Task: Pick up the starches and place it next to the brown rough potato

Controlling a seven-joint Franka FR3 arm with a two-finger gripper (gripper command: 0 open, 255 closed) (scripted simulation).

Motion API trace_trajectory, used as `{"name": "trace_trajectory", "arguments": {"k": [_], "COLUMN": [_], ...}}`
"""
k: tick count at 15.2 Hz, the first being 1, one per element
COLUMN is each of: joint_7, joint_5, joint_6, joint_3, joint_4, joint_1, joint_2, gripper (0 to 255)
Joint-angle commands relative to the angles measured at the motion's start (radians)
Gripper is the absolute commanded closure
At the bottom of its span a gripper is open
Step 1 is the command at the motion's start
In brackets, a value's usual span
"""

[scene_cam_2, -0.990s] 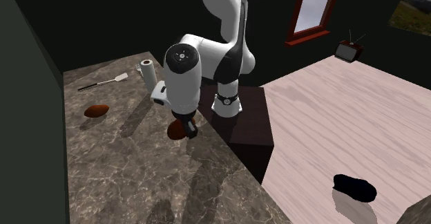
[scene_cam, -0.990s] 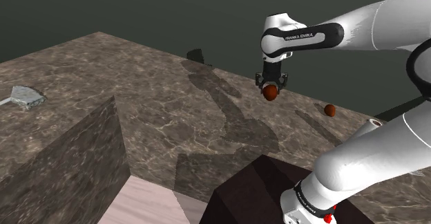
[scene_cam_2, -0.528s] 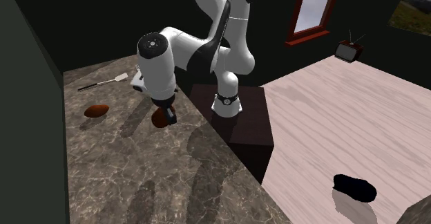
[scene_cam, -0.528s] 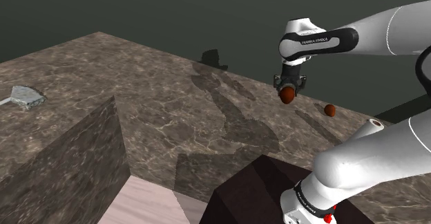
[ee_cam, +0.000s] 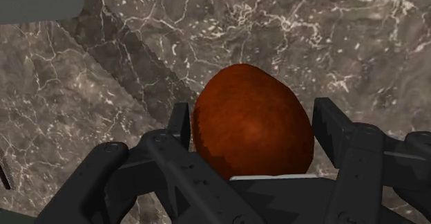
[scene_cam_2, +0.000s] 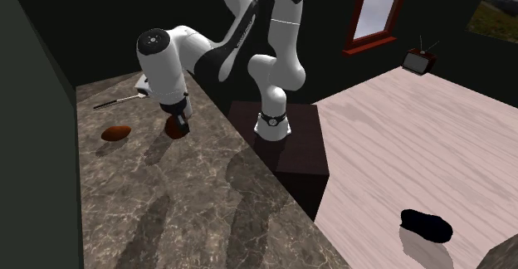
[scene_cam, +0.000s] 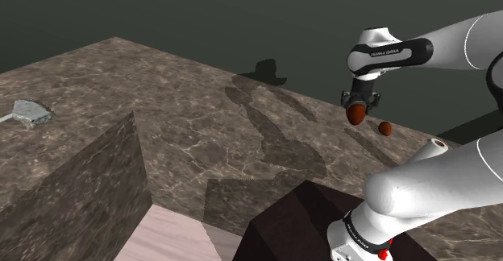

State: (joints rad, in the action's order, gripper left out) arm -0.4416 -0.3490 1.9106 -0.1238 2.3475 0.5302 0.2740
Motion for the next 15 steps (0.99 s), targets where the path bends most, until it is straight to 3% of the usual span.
{"name": "trace_trajectory", "arguments": {"k": [1,9,15], "joint_7": [0.048,0.234,0.384], "joint_5": [-0.020,-0.068,-0.062], "joint_6": [0.018,0.088,0.140], "joint_3": [-0.034,-0.164,-0.255], "joint_4": [-0.008,-0.075,-0.171], "joint_1": [0.025,0.115,0.176], "joint_2": [-0.010,-0.082,-0.180], "gripper": [255,255,255]}}
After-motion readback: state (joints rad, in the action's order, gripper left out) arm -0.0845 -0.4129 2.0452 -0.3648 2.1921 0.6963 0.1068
